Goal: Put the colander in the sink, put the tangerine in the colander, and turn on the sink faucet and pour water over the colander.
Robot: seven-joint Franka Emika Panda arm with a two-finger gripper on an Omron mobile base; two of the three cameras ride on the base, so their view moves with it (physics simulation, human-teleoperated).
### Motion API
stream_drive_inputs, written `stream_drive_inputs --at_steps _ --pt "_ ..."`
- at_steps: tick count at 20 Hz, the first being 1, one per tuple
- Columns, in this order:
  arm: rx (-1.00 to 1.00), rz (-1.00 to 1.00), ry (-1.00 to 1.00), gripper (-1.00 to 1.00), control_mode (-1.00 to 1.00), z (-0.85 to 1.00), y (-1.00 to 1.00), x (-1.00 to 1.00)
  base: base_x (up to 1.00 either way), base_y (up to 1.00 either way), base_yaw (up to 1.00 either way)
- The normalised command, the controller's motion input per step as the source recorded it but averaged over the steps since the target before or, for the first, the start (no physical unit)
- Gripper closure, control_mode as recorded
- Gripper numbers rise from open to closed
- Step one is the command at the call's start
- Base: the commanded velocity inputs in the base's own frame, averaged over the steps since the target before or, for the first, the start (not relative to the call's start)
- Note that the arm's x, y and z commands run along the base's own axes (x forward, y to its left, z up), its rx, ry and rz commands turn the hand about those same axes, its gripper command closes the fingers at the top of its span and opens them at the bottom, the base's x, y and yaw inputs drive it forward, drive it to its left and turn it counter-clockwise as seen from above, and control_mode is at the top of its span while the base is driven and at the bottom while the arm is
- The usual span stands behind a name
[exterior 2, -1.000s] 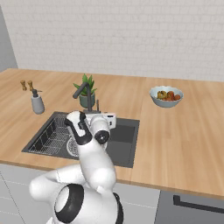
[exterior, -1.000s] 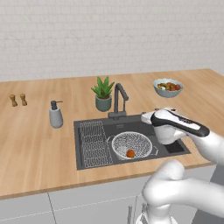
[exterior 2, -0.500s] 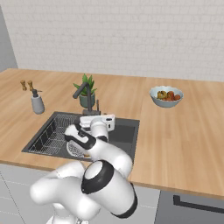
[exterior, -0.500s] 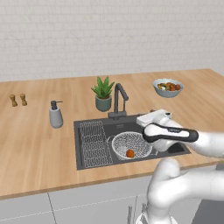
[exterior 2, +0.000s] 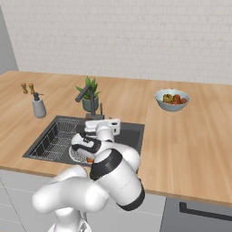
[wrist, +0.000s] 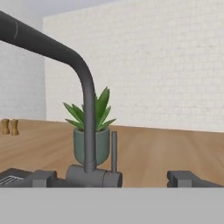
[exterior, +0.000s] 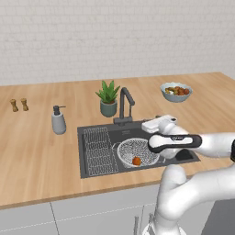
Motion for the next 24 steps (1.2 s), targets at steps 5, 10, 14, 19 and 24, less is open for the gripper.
stream_drive_inputs --at_steps 5,10,14,19,24 --pt "0.01 0.00 0.08 -1.00 -1.00 0.00 0.01 0.34 0.00 0.00 0.00" --pt "0.01 0.00 0.02 -1.00 -1.00 -0.05 0.09 0.43 0.00 0.00 0.00" --pt "0.00 -0.04 0.00 -1.00 -1.00 -0.15 0.21 0.30 0.00 0.00 0.00" --pt "0.00 -0.05 0.00 -1.00 -1.00 -0.23 0.23 0.27 0.00 0.00 0.00" --pt "0.02 -0.05 0.00 -1.00 -1.00 -0.26 0.12 0.22 0.00 0.00 0.00"
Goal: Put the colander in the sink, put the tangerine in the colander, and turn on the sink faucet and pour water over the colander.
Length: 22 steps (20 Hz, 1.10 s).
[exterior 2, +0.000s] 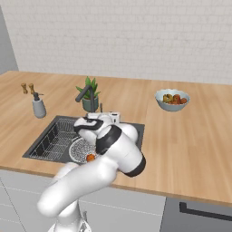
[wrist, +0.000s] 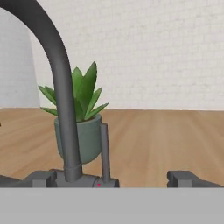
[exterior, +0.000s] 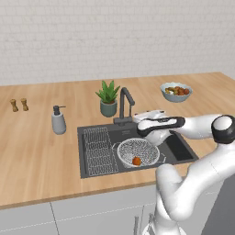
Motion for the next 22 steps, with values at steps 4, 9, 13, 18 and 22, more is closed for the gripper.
stream_drive_inputs --at_steps 4,9,13,18,22 --pt "0.04 -0.06 0.00 -1.00 -1.00 -0.07 0.09 0.35 0.00 0.00 0.00" --pt "0.04 -0.01 0.00 -1.00 -1.00 -0.01 0.02 0.38 0.00 0.00 0.00" --pt "0.01 0.00 0.00 -1.00 -1.00 -0.04 0.00 0.34 0.00 0.00 0.00" --pt "0.00 0.00 0.00 -1.00 -1.00 -0.06 0.00 0.25 0.00 0.00 0.00" --pt "0.00 0.00 0.00 -1.00 -1.00 -0.08 0.06 0.28 0.00 0.00 0.00"
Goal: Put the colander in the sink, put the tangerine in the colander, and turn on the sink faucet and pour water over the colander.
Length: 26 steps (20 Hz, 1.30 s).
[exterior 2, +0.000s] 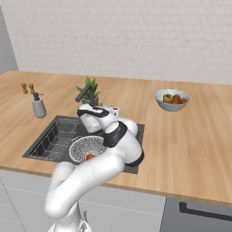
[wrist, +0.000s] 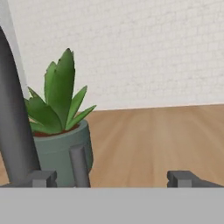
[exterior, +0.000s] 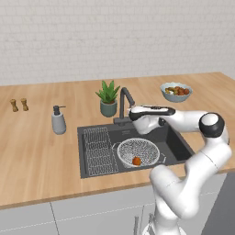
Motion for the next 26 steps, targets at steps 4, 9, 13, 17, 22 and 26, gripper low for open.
stream_drive_inputs --at_steps 4,9,13,17,22,26 --pt "0.00 0.00 0.00 -1.00 -1.00 -0.08 0.08 0.21 0.00 0.00 0.00" --pt "0.00 0.00 0.00 -1.00 -1.00 -0.07 0.10 0.16 0.00 0.00 0.00" --pt "0.00 0.00 0.00 -1.00 -1.00 -0.07 0.12 0.21 0.00 0.00 0.00" --pt "0.00 0.00 0.00 -1.00 -1.00 -0.02 0.02 0.11 0.00 0.00 0.00" --pt "0.00 0.00 0.00 -1.00 -1.00 0.00 0.00 0.02 0.00 0.00 0.00" --pt "0.00 0.00 0.00 -1.00 -1.00 0.00 -0.19 0.00 0.00 0.00 0.00"
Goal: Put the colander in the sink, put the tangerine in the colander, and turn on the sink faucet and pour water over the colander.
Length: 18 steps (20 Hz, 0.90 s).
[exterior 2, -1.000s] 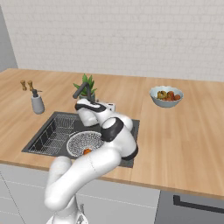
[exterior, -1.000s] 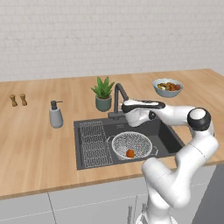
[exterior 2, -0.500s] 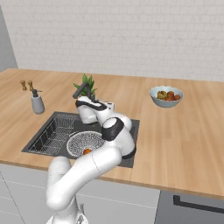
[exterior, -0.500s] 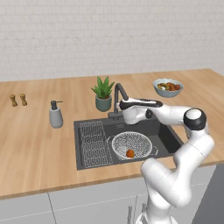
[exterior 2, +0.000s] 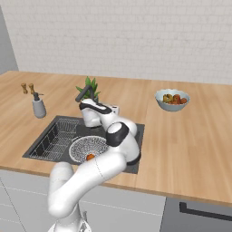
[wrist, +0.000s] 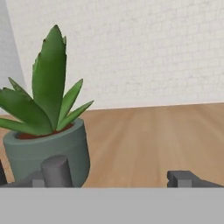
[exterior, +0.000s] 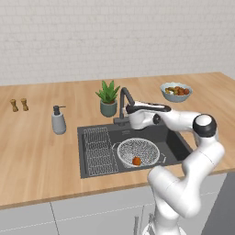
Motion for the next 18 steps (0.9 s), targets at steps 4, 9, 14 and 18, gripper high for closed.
stream_drive_inputs --at_steps 4,9,14,18 --pt "0.00 0.00 0.00 -1.00 -1.00 0.00 -0.35 0.00 0.00 0.00 0.00" --pt "0.00 0.00 0.00 -1.00 -1.00 0.00 -0.49 -0.01 0.00 0.00 0.00" --pt "0.00 0.00 0.00 -1.00 -1.00 0.00 -0.71 -0.07 0.00 0.00 0.00" --pt "0.02 0.00 0.00 -1.00 -1.00 0.00 -0.85 -0.01 0.00 0.00 0.00"
